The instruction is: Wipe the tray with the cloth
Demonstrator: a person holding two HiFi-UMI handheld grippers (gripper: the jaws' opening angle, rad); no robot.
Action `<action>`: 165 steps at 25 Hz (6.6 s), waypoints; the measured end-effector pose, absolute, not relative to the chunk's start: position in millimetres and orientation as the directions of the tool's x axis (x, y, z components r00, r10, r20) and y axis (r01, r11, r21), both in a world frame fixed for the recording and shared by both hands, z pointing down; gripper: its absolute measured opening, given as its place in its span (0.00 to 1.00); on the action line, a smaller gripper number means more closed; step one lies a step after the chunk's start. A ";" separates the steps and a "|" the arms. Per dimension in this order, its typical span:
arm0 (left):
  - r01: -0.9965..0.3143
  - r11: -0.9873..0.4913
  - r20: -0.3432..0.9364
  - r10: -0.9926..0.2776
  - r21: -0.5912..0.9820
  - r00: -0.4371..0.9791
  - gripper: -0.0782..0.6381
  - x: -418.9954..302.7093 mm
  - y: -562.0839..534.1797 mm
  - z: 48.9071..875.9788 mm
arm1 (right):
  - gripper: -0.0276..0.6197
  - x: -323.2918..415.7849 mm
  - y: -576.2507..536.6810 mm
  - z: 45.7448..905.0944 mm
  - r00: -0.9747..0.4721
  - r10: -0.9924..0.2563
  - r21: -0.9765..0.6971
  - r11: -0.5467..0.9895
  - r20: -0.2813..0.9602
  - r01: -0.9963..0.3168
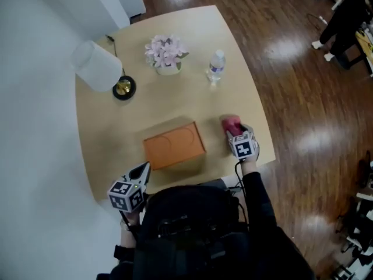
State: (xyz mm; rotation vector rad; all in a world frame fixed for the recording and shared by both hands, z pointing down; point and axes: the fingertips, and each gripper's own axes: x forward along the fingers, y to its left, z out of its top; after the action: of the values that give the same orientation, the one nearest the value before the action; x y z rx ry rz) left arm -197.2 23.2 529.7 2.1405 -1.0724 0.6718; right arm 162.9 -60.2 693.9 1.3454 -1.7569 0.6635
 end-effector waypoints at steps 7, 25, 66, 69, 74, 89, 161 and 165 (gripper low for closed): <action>-0.854 -0.412 0.691 -0.516 0.318 0.506 0.11 -203.6 22.8 534.0 | 0.32 162.5 -62.3 703.5 -0.161 -0.509 -0.015 0.279 0.846 -0.960; -0.824 -0.462 0.658 -0.515 0.327 0.550 0.11 -221.6 45.1 551.3 | 0.20 83.9 -4.7 585.9 -0.257 -0.596 -0.098 0.285 0.761 -0.953; -0.822 -0.513 0.721 -0.470 0.247 0.510 0.11 -229.0 41.1 571.0 | 0.21 -44.2 -56.7 616.7 -0.241 -0.489 -0.067 0.346 0.838 -0.936; -0.819 -0.519 0.721 -0.467 0.246 0.512 0.11 -224.3 39.6 574.3 | 0.21 -41.3 -57.6 618.4 -0.230 -0.492 -0.050 0.352 0.840 -0.935; -0.821 -0.515 0.715 -0.477 0.244 0.511 0.11 -221.6 37.3 575.0 | 0.21 -38.2 -58.4 618.6 -0.232 -0.494 -0.050 0.354 0.838 -0.934; -0.855 -0.458 0.719 -0.506 0.245 0.477 0.11 -246.1 51.5 571.1 | 0.21 -198.8 10.7 598.3 -0.510 -0.330 -0.219 0.628 0.795 -0.747; -0.779 -0.602 0.752 -0.429 0.174 0.500 0.11 -196.1 15.5 570.6 | 0.21 -35.1 -52.2 605.4 -0.333 -0.528 -0.177 0.325 0.781 -0.929; -0.768 -0.617 0.754 -0.420 0.171 0.505 0.11 -187.7 13.4 569.6 | 0.21 -13.9 -50.5 584.2 -0.334 -0.582 -0.193 0.291 0.741 -0.937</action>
State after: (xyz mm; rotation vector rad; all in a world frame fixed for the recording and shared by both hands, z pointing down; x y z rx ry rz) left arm -187.7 13.4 569.6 2.2569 -0.9732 0.9402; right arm -13.9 -50.5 584.2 1.3527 -2.0182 0.8476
